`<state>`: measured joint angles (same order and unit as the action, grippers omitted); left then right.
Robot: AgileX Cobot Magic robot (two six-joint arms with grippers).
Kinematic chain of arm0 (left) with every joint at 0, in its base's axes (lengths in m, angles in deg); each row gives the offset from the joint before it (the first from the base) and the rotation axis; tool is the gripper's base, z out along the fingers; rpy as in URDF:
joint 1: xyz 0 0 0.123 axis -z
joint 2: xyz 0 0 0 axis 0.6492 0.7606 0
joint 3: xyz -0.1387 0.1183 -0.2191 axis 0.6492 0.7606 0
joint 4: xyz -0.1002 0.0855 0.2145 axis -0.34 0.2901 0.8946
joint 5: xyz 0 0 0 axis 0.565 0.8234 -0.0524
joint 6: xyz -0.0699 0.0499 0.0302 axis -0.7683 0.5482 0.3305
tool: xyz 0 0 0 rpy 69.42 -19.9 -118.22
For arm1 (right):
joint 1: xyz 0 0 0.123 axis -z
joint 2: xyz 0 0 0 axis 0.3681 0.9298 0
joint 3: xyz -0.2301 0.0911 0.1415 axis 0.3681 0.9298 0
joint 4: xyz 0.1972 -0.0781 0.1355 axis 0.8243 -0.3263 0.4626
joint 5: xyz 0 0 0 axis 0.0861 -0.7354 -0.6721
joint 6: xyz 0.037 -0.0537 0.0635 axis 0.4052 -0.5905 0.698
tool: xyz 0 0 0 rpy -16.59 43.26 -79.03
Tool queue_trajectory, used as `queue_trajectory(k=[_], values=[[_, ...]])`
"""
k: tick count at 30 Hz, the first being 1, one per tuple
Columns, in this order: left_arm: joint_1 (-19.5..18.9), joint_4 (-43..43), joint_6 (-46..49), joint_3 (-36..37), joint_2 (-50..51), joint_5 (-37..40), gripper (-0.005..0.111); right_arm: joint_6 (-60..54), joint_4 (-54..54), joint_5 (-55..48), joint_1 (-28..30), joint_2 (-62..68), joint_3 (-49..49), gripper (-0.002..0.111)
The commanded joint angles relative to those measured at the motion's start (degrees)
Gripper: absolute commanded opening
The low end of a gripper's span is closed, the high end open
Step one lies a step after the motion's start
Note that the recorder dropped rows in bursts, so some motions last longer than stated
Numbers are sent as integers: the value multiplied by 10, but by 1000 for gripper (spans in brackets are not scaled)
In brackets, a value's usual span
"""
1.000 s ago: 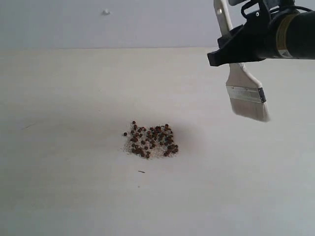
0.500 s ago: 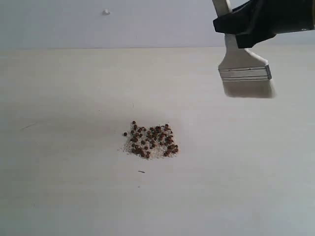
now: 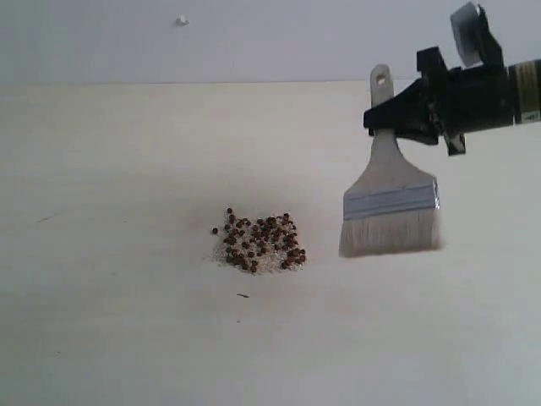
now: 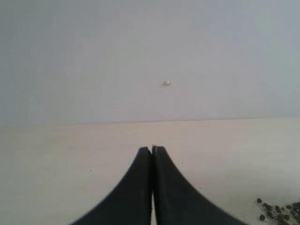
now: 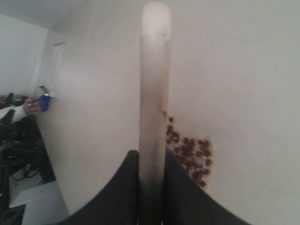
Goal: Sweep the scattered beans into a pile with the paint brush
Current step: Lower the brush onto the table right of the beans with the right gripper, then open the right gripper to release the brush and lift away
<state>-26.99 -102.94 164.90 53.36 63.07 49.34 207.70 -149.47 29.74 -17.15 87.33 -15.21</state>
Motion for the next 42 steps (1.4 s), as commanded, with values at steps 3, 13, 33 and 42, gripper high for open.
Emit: queue_trajectory(k=[3,13,33,42], values=[[3,0,1,2,-4,1,0,6,2,-160,-18,7,71,0],[3,0,1,2,-4,1,0,-31,2,-77,-18,86,74,0],[3,0,1,2,-4,1,0,-65,2,-19,-18,137,41,61],[3,0,1,2,-4,1,0,-48,2,-111,-18,57,-12,61]])
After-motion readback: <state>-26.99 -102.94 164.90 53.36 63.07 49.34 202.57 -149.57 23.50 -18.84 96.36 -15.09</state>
